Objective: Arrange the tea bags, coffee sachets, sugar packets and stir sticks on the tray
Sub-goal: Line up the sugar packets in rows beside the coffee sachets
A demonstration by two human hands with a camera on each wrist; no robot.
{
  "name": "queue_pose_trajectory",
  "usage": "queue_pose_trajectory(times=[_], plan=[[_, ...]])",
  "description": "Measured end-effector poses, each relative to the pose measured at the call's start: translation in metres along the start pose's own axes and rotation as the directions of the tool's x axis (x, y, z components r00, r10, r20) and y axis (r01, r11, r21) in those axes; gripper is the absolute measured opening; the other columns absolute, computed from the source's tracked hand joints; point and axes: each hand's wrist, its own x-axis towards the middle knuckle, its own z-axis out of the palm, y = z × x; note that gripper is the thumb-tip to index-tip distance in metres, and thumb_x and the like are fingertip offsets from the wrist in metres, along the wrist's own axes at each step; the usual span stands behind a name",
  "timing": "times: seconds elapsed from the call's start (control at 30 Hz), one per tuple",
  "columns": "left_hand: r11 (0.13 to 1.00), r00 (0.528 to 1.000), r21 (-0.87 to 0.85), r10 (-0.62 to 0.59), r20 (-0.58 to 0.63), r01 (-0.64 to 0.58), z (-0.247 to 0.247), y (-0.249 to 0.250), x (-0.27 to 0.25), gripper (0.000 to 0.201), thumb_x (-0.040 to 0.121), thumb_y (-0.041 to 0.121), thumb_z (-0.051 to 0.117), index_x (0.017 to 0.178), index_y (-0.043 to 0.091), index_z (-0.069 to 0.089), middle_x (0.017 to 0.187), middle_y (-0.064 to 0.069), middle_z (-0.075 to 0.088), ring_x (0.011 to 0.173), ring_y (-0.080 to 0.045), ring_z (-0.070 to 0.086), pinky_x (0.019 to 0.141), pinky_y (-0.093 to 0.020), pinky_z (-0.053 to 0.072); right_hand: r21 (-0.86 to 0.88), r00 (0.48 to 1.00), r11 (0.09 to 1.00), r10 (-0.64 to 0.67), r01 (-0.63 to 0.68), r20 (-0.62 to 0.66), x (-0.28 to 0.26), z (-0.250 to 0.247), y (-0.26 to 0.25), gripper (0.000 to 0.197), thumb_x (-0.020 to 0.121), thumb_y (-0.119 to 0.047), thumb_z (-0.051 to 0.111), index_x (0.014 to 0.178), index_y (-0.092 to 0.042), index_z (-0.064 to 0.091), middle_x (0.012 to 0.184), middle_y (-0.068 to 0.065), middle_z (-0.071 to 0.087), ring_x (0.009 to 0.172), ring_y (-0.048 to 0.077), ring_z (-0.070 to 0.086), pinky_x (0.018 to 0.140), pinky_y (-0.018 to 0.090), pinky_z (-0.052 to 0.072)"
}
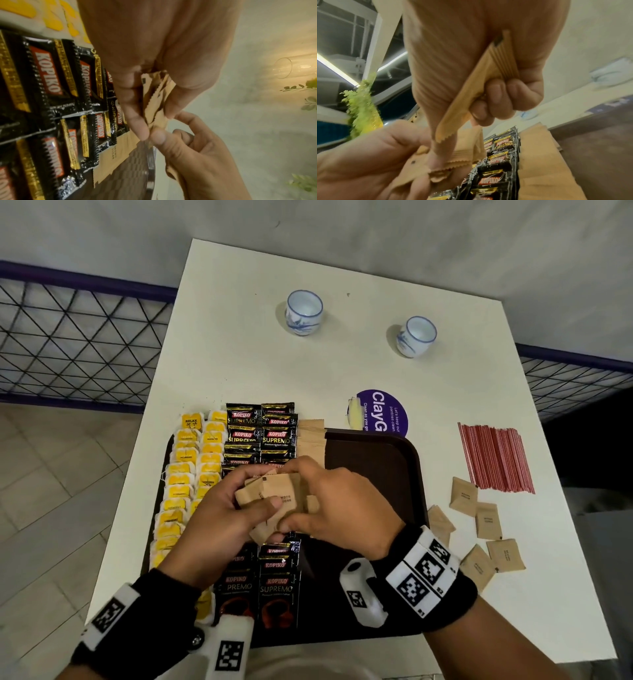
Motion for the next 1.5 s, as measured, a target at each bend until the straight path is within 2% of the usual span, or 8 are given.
queue_pose_trajectory(times=[0.1, 0.2, 0.4, 0.63, 0.9, 1.03, 1.17, 1.5], plan=[[1.0, 0.999, -0.006, -0.003, -0.039, 0.003, -0.005, -0.001, 0.002, 0.034, 0.089, -0.004, 0.067, 0.111, 0.022, 0.07, 0.106, -0.005, 0.073, 0.087, -0.033, 0.075, 0.065, -0.046, 0.062, 0.35, 0.989, 0.926, 0.15, -0.142, 0.006, -0.003, 0.002, 0.019, 0.044, 0.086, -0.044, 0.073, 0.122, -0.025, 0.057, 0.089, -0.015, 0.065, 0.08, -0.006, 0.06, 0.073, 0.016, 0.048], [1.0, 0.998, -0.024, -0.006, -0.062, 0.004, -0.012, 0.0, 0.003, 0.034, 0.089, -0.005, 0.066, 0.113, 0.019, 0.068, 0.098, -0.001, 0.076, 0.085, -0.032, 0.077, 0.062, -0.045, 0.063, 0.49, 0.964, 0.839, 0.267, -0.234, 0.002, -0.013, 0.006, 0.04, 0.013, 0.097, -0.031, 0.062, 0.101, -0.019, 0.067, 0.076, -0.008, 0.063, 0.061, -0.001, 0.051, 0.062, 0.019, 0.041], [1.0, 0.998, -0.024, -0.007, -0.065, 0.005, -0.02, 0.001, 0.0, 0.036, 0.09, -0.004, 0.065, 0.116, 0.021, 0.068, 0.102, 0.0, 0.075, 0.088, -0.032, 0.076, 0.062, -0.043, 0.064, 0.671, 0.893, 0.637, 0.441, -0.379, 0.085, -0.035, 0.016, 0.06, 0.014, 0.099, -0.016, 0.06, 0.109, -0.021, 0.067, 0.098, 0.007, 0.072, 0.079, 0.01, 0.065, 0.065, 0.018, 0.051], [1.0, 0.999, -0.02, -0.008, -0.04, 0.007, -0.024, -0.001, -0.001, 0.037, 0.089, -0.002, 0.065, 0.117, 0.021, 0.069, 0.111, -0.005, 0.072, 0.094, -0.035, 0.075, 0.064, -0.044, 0.063, 0.797, 0.836, 0.515, 0.548, -0.314, -0.024, -0.04, 0.024, 0.064, 0.018, 0.083, -0.012, 0.08, 0.084, -0.002, 0.066, 0.071, 0.007, 0.074, 0.063, 0.015, 0.069, 0.057, 0.034, 0.054], [1.0, 0.999, -0.027, -0.008, -0.035, 0.007, -0.029, 0.001, 0.0, 0.038, 0.09, -0.002, 0.064, 0.12, 0.021, 0.068, 0.111, -0.006, 0.072, 0.094, -0.036, 0.074, 0.063, -0.042, 0.063, 0.791, 0.847, 0.538, 0.53, -0.291, -0.049, -0.038, 0.033, 0.067, 0.007, 0.088, -0.006, 0.073, 0.086, -0.002, 0.067, 0.078, 0.021, 0.071, 0.061, 0.017, 0.064, 0.049, 0.023, 0.052], [1.0, 0.999, -0.029, -0.011, -0.04, 0.01, -0.029, 0.002, 0.001, 0.038, 0.09, -0.004, 0.064, 0.12, 0.02, 0.068, 0.111, -0.006, 0.072, 0.093, -0.037, 0.074, 0.062, -0.041, 0.062, 0.801, 0.888, 0.496, 0.451, -0.336, 0.093, -0.036, 0.038, 0.066, 0.009, 0.09, 0.008, 0.064, 0.089, 0.0, 0.07, 0.078, 0.014, 0.072, 0.063, 0.019, 0.067, 0.061, 0.029, 0.06], [1.0, 0.999, -0.023, -0.011, -0.04, 0.01, -0.028, 0.001, 0.001, 0.038, 0.09, -0.003, 0.064, 0.118, 0.021, 0.068, 0.111, -0.005, 0.072, 0.093, -0.036, 0.074, 0.065, -0.044, 0.062, 0.679, 0.893, 0.631, 0.442, -0.375, 0.083, -0.028, 0.046, 0.065, 0.012, 0.088, -0.001, 0.07, 0.083, -0.011, 0.074, 0.077, 0.011, 0.074, 0.066, 0.028, 0.07, 0.069, 0.042, 0.06], [1.0, 0.999, -0.024, -0.014, -0.034, 0.013, -0.03, -0.003, 0.001, 0.037, 0.089, -0.003, 0.065, 0.113, 0.025, 0.07, 0.11, -0.005, 0.071, 0.096, -0.038, 0.073, 0.065, -0.044, 0.062, 0.577, 0.887, 0.722, 0.462, -0.381, 0.007, -0.011, 0.061, 0.054, 0.018, 0.08, -0.014, 0.081, 0.07, -0.022, 0.068, 0.06, -0.015, 0.066, 0.053, -0.004, 0.057, 0.058, 0.022, 0.05]])
